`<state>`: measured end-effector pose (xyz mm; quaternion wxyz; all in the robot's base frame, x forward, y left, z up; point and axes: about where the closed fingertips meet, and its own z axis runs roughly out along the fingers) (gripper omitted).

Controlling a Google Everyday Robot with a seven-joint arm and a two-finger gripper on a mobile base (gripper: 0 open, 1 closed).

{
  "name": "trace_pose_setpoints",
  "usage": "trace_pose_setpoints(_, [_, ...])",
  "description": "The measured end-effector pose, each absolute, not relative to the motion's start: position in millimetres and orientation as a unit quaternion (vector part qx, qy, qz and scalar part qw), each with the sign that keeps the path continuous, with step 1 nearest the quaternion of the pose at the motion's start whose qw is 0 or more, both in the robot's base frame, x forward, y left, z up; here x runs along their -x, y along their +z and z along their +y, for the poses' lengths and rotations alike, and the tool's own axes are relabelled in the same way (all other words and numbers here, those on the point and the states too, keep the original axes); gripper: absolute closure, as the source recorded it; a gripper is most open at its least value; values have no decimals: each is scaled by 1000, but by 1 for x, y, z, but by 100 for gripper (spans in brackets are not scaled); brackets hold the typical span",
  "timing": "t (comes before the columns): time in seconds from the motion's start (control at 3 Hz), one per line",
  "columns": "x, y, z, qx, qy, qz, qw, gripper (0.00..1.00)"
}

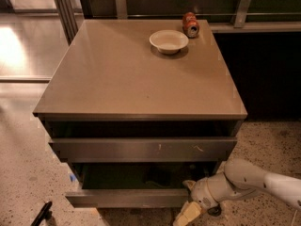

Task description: Open middle drawer

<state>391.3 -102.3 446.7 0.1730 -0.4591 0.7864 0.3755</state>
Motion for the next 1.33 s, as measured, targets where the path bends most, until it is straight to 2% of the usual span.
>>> trace_pose_setpoints(0.67, [-351, 466, -130, 491, 398, 762, 142, 0])
trace_pose_setpoints(1.0, [-296, 488, -150, 521, 450, 717, 106, 0])
trace_pose_setpoints(1.33, [-307, 481, -147, 515, 438, 727, 122, 0])
